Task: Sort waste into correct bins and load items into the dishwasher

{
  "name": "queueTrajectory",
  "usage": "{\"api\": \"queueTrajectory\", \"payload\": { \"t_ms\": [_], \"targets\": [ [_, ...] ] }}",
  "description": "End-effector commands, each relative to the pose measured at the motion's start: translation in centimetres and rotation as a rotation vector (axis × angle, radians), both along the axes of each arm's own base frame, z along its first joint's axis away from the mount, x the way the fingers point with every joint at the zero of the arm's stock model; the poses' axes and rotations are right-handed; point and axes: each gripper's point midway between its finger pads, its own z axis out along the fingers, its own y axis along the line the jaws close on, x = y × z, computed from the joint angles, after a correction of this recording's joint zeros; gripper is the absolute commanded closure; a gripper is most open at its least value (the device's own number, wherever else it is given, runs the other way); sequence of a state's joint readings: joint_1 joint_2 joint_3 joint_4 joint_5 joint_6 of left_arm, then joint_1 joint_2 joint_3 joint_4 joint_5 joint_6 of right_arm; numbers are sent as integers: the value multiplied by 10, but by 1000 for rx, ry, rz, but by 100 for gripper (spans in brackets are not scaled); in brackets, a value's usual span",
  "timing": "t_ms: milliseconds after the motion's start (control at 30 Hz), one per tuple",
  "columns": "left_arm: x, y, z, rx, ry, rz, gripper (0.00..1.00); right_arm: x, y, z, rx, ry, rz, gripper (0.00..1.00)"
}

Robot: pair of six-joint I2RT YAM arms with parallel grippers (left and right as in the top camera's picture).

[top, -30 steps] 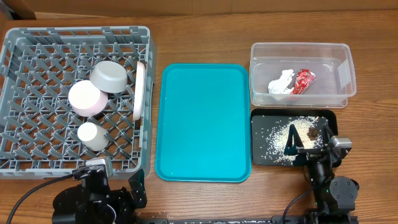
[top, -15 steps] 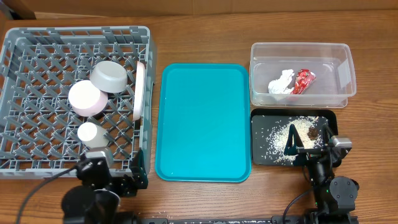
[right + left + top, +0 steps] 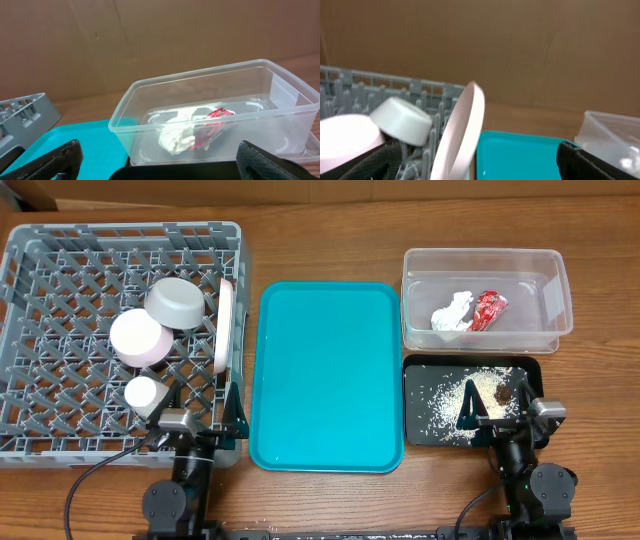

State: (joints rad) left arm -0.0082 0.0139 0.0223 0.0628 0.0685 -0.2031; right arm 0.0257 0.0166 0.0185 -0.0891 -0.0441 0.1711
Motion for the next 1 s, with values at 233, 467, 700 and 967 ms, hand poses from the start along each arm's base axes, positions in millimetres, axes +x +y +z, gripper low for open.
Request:
{"api": "queueTrajectory", "payload": {
  "t_ms": [233,467,700,967],
  "targets": [
    [1,6,-41,25,150,35,0,1,-4,-2,-3,-4,-17,0],
    [1,6,-41,25,150,35,0,1,-3,-2,-3,-4,-17,0],
    [1,6,-41,25,150,35,0,1,-3,-2,-3,-4,-17,0],
    [1,6,-41,25,150,35,0,0,-3,-2,-3,-3,-17,0]
  ]
}}
